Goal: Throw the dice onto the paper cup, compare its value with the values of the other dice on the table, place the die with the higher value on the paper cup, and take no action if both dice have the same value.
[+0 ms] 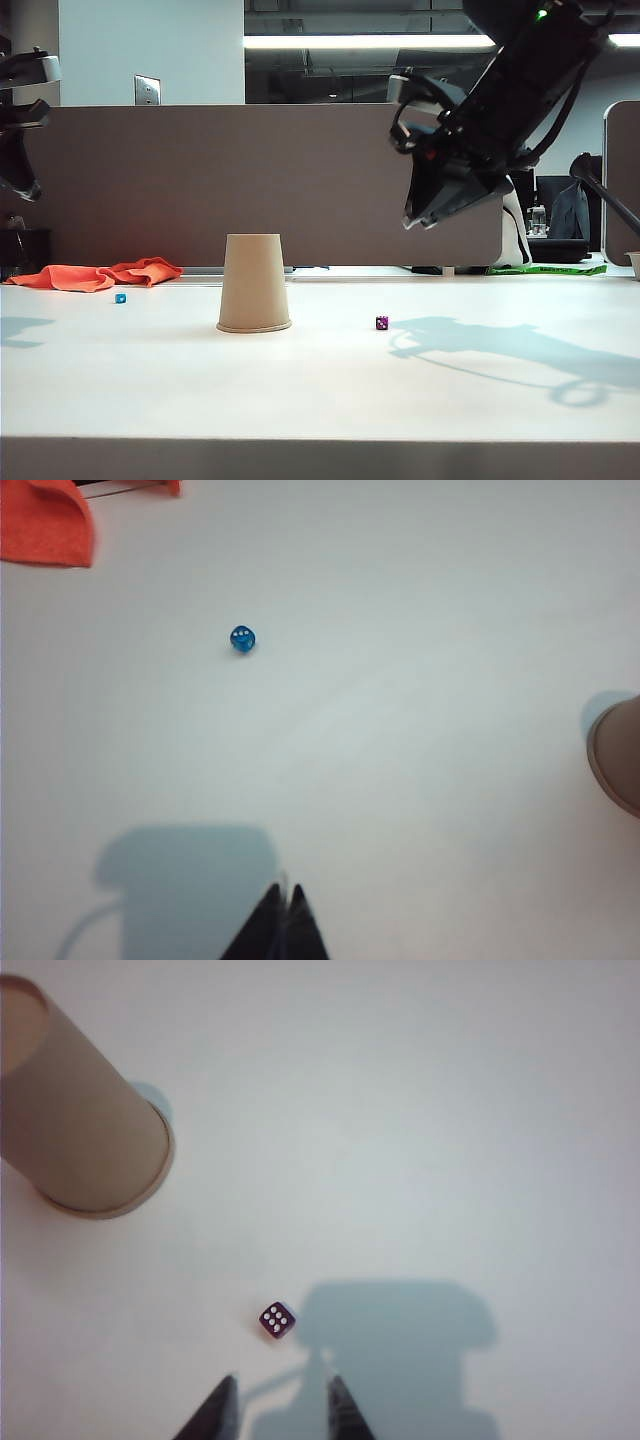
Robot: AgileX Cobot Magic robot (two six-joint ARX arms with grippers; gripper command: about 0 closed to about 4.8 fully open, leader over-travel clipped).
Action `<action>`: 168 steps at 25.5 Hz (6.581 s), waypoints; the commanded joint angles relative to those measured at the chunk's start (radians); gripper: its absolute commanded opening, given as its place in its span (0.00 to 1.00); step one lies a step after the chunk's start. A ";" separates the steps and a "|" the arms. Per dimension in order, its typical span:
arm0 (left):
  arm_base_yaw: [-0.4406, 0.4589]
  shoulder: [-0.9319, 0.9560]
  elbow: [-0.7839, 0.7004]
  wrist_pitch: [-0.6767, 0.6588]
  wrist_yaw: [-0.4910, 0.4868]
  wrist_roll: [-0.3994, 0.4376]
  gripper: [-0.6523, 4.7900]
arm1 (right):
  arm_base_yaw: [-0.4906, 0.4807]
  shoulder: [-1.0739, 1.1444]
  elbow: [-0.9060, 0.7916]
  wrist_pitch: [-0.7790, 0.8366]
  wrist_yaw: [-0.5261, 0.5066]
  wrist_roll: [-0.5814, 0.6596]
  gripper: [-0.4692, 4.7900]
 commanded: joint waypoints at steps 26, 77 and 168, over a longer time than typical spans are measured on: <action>0.000 -0.005 0.001 0.034 0.006 -0.026 0.11 | 0.029 0.082 0.006 -0.061 -0.069 -0.400 0.43; -0.001 -0.005 0.002 0.063 0.005 -0.116 0.11 | 0.104 0.198 0.010 0.118 0.160 0.176 0.51; -0.001 -0.005 0.002 0.063 0.006 -0.131 0.11 | 0.102 0.349 0.139 0.043 0.093 0.154 0.49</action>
